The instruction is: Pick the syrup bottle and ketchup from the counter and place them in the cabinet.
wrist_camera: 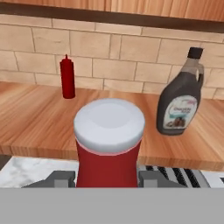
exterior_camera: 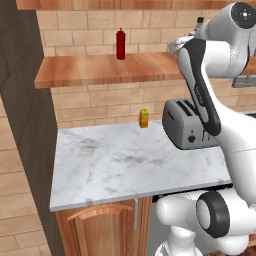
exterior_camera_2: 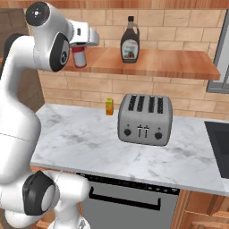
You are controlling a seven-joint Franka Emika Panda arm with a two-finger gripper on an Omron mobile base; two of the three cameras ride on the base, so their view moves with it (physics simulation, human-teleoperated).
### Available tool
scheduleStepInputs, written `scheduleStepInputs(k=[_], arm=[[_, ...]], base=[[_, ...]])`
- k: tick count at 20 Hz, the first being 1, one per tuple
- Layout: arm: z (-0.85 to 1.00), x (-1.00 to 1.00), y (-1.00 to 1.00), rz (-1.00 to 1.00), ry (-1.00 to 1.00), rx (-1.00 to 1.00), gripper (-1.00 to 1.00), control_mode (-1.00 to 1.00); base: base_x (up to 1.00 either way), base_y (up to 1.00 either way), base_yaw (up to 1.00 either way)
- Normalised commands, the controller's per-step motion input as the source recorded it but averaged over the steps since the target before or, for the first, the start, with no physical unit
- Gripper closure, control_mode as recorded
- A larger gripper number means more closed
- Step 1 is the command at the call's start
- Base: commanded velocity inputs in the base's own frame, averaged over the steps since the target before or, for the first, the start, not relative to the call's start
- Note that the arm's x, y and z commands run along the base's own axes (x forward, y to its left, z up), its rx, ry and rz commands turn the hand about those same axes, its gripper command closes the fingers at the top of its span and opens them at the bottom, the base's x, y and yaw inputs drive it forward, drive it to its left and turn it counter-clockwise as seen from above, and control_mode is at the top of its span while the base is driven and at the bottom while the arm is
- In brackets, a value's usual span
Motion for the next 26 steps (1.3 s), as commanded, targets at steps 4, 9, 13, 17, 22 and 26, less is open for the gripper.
scheduleStepInputs(k=[4,9,13,17,22,26], arm=[[-0.14,0.53,0.00,-0.03,0.00,0.00,1.00,-1.00],[-0.16,0.54,0.00,-0.03,0.00,0.01,1.00,-1.00],[-0.25,0.62,0.00,-0.02,0.00,0.02,1.00,-1.00],[-0.18,0.73,0.00,-0.02,0.00,0.03,1.00,-1.00],[-0.12,0.73,0.00,-0.03,-0.01,0.03,1.00,-1.00],[-0.09,0.70,0.00,-0.04,-0.02,0.04,1.00,-1.00]], base=[[0.00,0.00,0.00],[0.00,0.00,0.00],[0.00,0.00,0.00],[0.00,0.00,0.00],[0.00,0.00,0.00],[0.00,0.00,0.00]])
